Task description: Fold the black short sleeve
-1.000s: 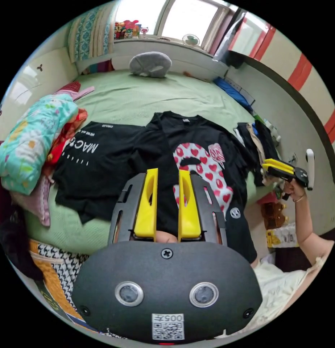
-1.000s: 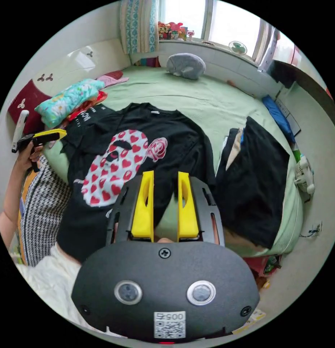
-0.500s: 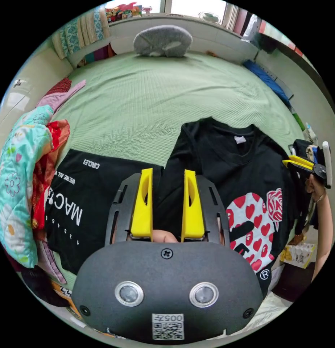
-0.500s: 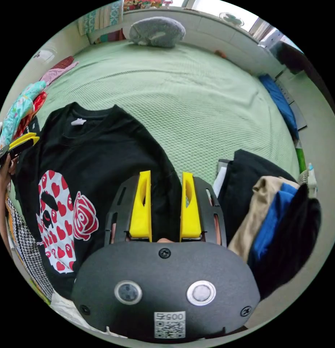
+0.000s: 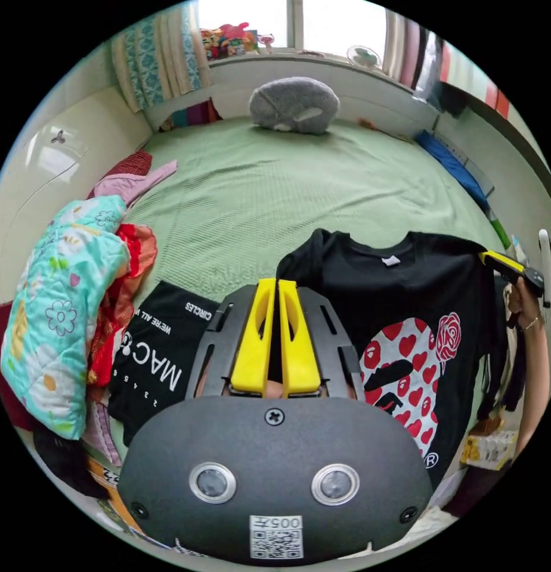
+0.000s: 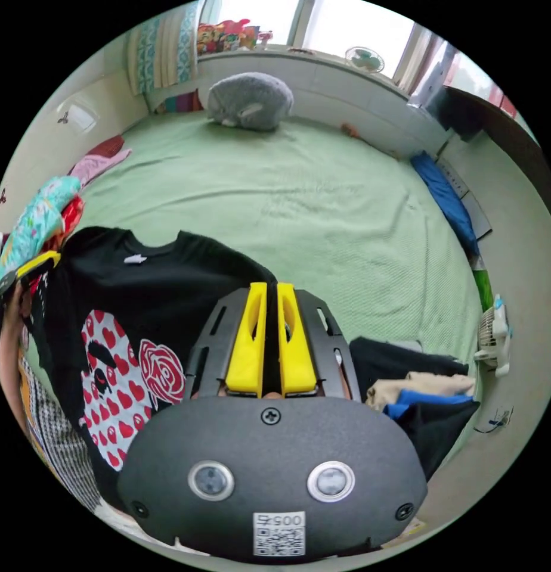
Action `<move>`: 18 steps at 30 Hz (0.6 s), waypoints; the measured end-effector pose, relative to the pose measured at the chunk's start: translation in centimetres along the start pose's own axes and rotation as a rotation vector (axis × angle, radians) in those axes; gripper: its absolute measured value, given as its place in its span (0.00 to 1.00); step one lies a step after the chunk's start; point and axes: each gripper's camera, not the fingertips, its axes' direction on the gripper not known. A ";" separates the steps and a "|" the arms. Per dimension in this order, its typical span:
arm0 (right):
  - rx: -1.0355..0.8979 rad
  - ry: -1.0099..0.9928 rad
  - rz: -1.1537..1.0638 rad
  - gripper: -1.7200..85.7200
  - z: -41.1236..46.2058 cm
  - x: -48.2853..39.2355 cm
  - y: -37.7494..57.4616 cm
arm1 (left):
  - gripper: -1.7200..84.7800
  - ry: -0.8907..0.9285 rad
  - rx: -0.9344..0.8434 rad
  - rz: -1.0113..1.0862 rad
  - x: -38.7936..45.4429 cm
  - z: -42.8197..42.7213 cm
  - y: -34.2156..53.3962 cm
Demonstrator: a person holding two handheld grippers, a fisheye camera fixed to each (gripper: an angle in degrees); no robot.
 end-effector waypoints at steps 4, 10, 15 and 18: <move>-0.034 0.077 0.075 0.03 1.7 -2.3 -1.3 | 0.02 0.025 0.004 -0.186 -1.3 1.2 -0.4; -0.025 0.000 -0.128 0.03 -0.9 -6.5 7.2 | 0.02 0.021 0.026 0.058 1.9 -1.0 5.8; -0.156 -0.073 -0.295 0.02 -2.8 -9.0 19.8 | 0.02 0.149 -0.012 0.219 6.6 -2.6 15.8; -0.221 -0.033 -0.237 0.01 -3.1 -9.1 26.3 | 0.03 0.201 -0.133 0.216 8.0 -0.6 20.7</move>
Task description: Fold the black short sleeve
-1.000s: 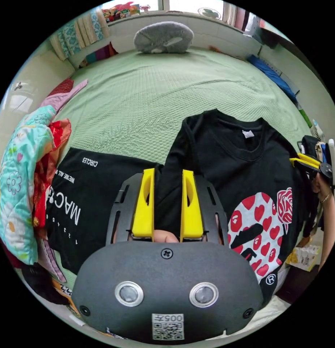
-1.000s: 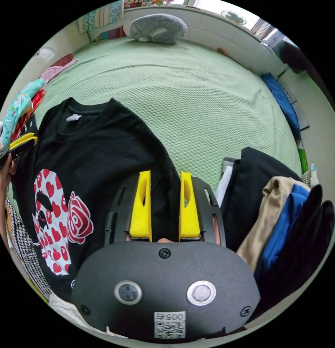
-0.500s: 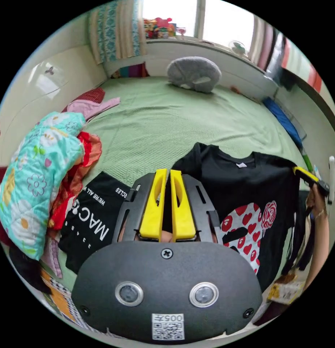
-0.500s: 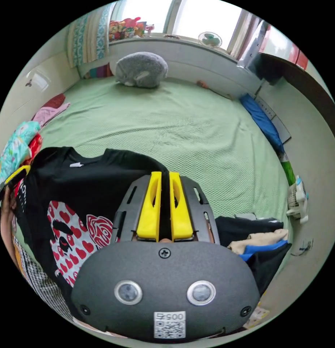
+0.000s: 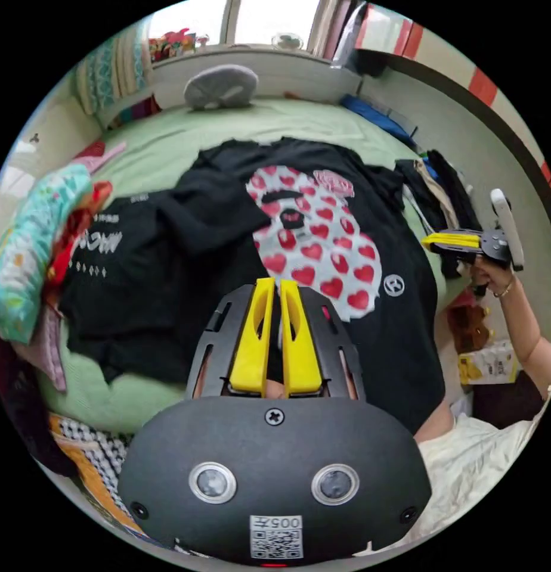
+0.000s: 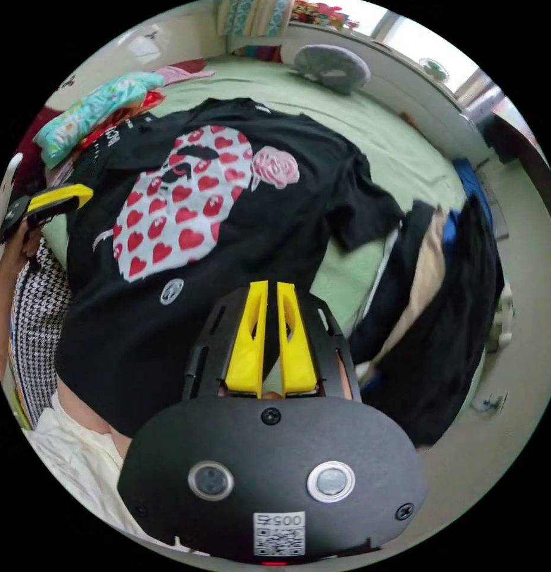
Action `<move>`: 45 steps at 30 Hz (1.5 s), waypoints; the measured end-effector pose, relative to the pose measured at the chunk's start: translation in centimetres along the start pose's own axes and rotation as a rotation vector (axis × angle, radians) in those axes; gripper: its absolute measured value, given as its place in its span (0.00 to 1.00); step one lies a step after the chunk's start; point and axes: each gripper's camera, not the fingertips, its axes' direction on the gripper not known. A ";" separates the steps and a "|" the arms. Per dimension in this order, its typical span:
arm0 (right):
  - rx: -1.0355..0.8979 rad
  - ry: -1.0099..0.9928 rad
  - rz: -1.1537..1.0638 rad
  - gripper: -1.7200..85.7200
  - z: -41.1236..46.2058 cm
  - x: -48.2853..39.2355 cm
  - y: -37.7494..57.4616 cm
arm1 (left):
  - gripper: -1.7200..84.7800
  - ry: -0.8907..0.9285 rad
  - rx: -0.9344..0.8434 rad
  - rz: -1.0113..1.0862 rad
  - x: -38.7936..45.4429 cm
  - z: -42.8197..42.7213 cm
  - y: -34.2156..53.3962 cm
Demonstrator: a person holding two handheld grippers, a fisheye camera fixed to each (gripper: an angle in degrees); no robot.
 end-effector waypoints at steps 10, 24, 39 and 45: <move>-0.029 0.041 0.163 0.00 4.0 -3.3 8.2 | 0.02 0.030 -0.034 -0.172 -0.1 6.4 4.3; 0.087 -0.153 0.293 0.01 0.5 -0.5 10.8 | 0.03 0.124 0.124 -0.182 -1.7 2.4 4.4; 0.112 -0.320 0.240 0.01 0.0 -4.4 11.9 | 0.14 -0.099 0.125 0.046 -1.9 6.9 -3.8; 0.103 -0.290 0.191 0.00 -0.3 -4.3 12.1 | 0.07 -0.090 0.150 -0.056 -3.6 4.8 -1.5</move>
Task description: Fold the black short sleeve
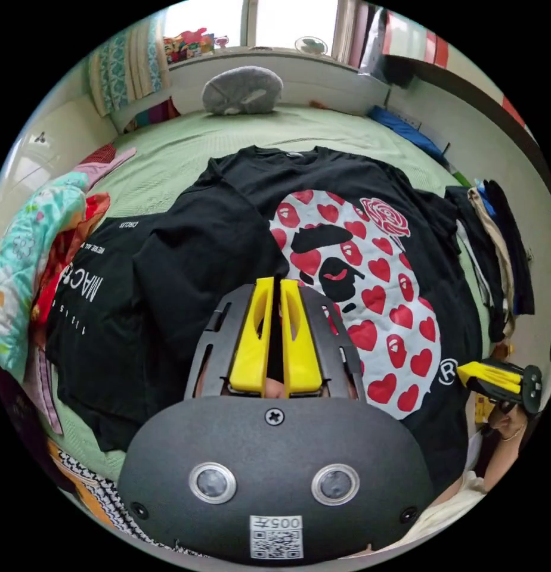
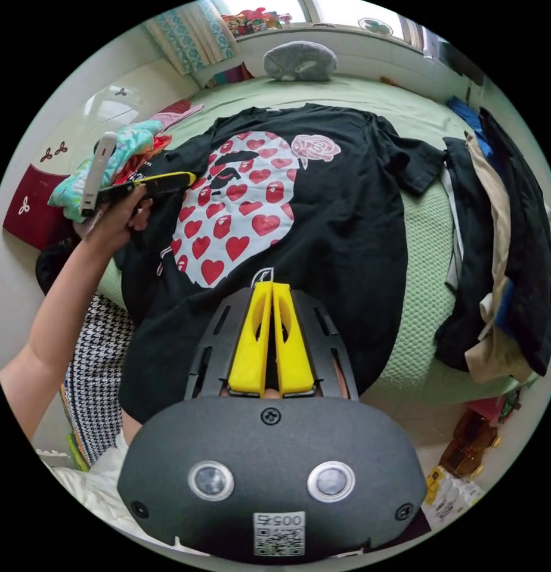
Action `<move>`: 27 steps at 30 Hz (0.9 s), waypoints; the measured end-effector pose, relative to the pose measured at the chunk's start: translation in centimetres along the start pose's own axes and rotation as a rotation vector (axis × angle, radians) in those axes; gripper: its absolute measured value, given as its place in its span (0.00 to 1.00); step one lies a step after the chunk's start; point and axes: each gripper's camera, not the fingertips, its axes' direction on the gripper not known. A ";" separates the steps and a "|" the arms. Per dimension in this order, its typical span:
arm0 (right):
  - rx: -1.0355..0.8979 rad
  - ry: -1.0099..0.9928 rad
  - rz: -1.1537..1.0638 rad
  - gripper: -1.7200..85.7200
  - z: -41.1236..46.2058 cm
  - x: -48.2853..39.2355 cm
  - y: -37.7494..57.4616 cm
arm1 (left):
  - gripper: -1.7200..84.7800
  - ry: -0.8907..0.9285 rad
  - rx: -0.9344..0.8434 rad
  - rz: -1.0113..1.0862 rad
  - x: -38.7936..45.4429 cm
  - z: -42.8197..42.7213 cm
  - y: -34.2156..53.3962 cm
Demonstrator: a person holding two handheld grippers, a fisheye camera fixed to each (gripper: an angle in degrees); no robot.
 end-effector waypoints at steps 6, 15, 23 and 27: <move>0.006 0.009 -0.066 0.01 -0.5 -1.5 0.3 | 0.05 -0.076 0.104 -0.039 -5.5 -7.0 -1.6; -0.010 -0.048 -0.063 0.01 -1.5 -1.4 1.8 | 0.03 -0.309 0.151 -0.607 -21.9 -10.2 1.0; 0.030 -0.002 -0.053 0.01 -4.9 0.2 5.2 | 0.02 -0.198 0.163 -0.558 -22.3 -10.9 8.6; 0.088 0.042 0.012 0.01 -7.8 2.3 7.8 | 0.02 -0.147 0.102 -0.468 -17.8 -12.0 14.5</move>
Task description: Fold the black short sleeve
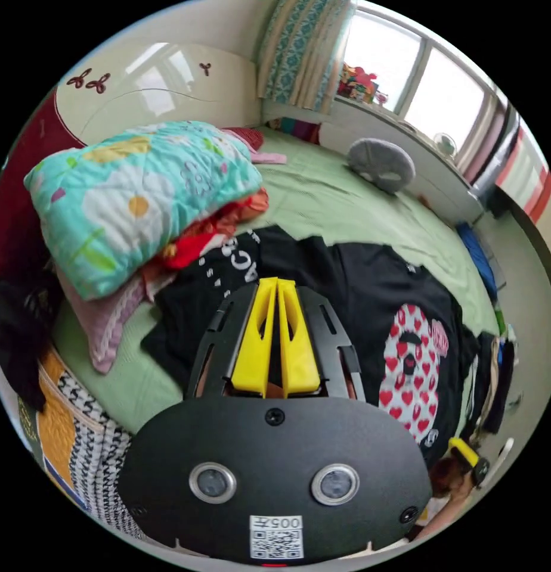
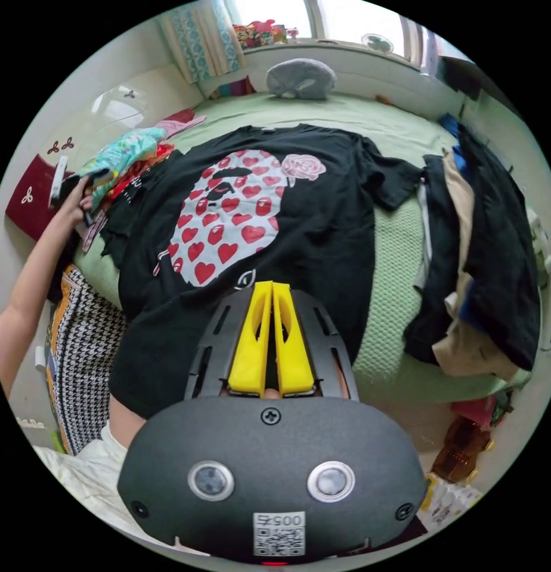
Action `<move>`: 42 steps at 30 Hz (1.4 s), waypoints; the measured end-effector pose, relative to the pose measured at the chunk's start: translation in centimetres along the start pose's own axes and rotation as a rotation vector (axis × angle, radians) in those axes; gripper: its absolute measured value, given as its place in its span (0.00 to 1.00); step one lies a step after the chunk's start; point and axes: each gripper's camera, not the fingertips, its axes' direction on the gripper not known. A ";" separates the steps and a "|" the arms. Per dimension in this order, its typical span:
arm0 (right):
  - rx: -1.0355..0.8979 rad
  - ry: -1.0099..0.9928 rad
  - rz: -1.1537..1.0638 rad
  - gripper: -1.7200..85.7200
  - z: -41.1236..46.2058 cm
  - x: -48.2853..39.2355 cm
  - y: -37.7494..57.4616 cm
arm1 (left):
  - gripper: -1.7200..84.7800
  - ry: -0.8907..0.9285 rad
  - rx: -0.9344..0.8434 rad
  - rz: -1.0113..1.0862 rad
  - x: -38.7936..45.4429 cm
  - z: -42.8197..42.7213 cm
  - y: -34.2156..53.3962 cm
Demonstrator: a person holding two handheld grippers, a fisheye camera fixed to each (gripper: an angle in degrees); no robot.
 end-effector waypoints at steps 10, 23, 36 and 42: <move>0.018 0.074 0.133 0.09 -3.8 5.0 8.8 | 0.11 0.107 -0.214 0.133 -0.3 -0.3 17.6; -0.015 0.213 0.175 0.06 -0.5 4.5 9.3 | 0.14 0.168 -0.176 -0.008 -1.6 1.0 21.3; 0.002 0.249 0.153 0.00 -3.8 3.3 7.8 | 0.05 0.092 -0.281 0.083 3.1 0.4 21.9; -0.014 0.249 0.161 0.00 -7.1 4.6 6.7 | 0.03 0.052 -0.272 0.114 4.6 -2.5 20.6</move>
